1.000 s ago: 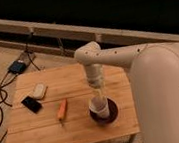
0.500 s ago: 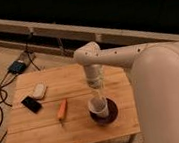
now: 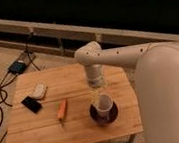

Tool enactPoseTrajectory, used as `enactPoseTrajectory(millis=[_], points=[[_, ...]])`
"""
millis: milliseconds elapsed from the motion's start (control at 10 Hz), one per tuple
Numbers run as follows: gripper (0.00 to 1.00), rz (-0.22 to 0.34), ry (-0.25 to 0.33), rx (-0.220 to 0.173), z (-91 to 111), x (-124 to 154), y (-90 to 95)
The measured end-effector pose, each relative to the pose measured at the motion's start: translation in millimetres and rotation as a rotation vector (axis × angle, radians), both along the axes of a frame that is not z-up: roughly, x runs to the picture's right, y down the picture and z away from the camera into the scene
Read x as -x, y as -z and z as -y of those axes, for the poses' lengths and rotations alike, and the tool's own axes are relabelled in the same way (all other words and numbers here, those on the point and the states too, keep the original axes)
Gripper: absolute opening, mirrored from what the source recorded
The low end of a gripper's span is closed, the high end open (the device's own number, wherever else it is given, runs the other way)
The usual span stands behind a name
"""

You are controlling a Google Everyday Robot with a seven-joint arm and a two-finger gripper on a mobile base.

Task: Place the ceramic cup in the ceramic bowl

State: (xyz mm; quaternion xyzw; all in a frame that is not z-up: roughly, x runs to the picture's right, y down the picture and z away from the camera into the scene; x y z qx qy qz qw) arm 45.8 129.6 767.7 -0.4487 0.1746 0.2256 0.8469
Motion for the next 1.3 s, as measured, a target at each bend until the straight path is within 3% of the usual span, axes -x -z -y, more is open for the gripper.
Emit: enactPoseTrajectory(millis=[300, 600, 800, 900, 1000, 1200, 1300], points=[[0.77, 0.012, -0.064, -0.048, 13, 6, 7.6], [0.77, 0.014, -0.192, -0.115, 34, 21, 18.9], [0.77, -0.052, -0.301, -0.213, 55, 28, 16.9], [0.77, -0.069, -0.32, -0.235, 58, 29, 15.8], [0.77, -0.144, -0.384, -0.335, 74, 27, 9.9], [0.77, -0.196, -0.437, -0.415, 87, 27, 6.8], [0.77, -0.209, -0.453, -0.435, 90, 26, 5.9]])
